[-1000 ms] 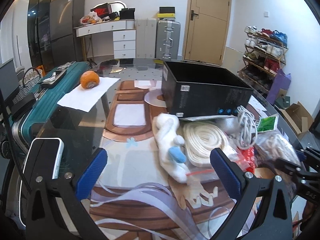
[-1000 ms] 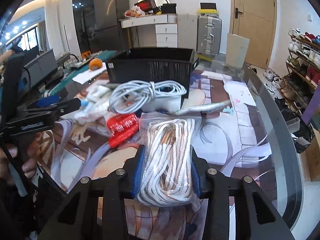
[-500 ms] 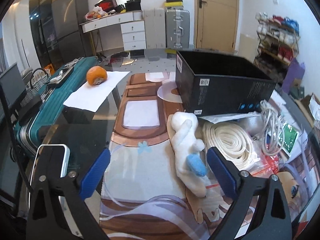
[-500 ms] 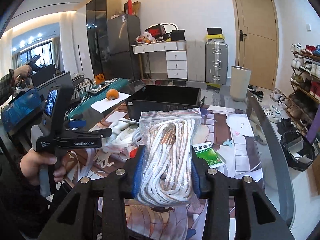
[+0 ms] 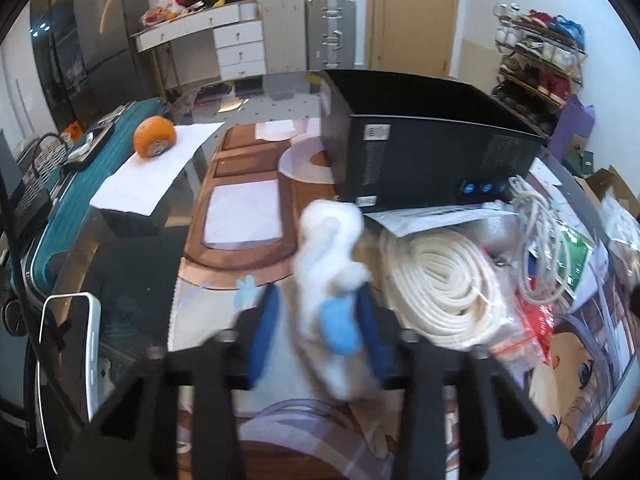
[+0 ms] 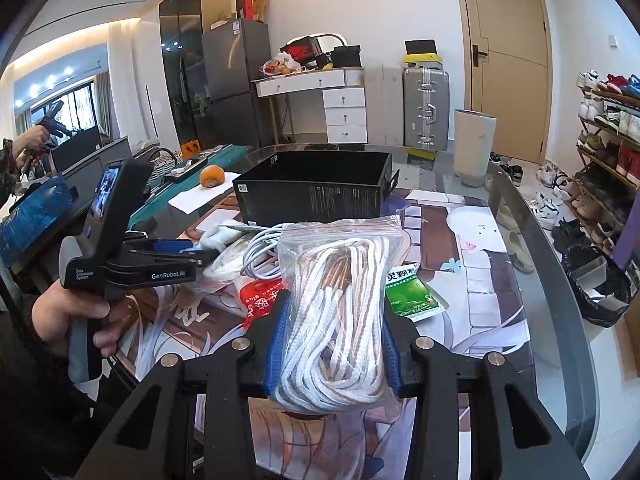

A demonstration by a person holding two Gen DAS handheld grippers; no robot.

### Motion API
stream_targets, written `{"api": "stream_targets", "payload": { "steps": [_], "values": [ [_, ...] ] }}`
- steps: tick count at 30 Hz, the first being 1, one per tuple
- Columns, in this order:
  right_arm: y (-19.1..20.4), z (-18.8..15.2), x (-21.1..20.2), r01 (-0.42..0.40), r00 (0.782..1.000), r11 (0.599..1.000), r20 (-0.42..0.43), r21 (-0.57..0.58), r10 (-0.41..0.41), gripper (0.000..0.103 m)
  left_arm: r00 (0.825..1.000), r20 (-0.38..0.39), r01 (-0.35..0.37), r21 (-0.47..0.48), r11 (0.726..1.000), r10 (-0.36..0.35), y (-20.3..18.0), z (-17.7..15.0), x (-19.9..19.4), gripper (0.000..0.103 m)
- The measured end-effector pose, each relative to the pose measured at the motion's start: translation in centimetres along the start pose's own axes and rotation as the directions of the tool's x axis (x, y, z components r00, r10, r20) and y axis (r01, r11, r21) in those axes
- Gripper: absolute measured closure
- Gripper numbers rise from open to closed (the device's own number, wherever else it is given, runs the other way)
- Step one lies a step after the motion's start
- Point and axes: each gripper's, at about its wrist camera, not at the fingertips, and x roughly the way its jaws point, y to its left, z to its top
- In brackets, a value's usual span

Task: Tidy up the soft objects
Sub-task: 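Grasp the white plush toy with the left tool while the right tool lifts the rope bag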

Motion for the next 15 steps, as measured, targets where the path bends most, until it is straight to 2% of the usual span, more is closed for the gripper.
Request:
{"api": "stream_targets", "payload": {
  "steps": [8, 15],
  "values": [
    [-0.3, -0.1, 0.3, 0.009, 1.000, 1.000, -0.002, 0.002, -0.009, 0.063, 0.999, 0.026, 0.033, -0.003, 0.999, -0.033, 0.3, -0.7, -1.5, 0.080],
    [-0.1, 0.0, 0.1, 0.009, 1.000, 1.000, 0.012, -0.001, -0.009, 0.063, 0.992, 0.109, 0.059, -0.027, 0.998, -0.055, 1.1, -0.9, -4.3, 0.080]
  ]
}}
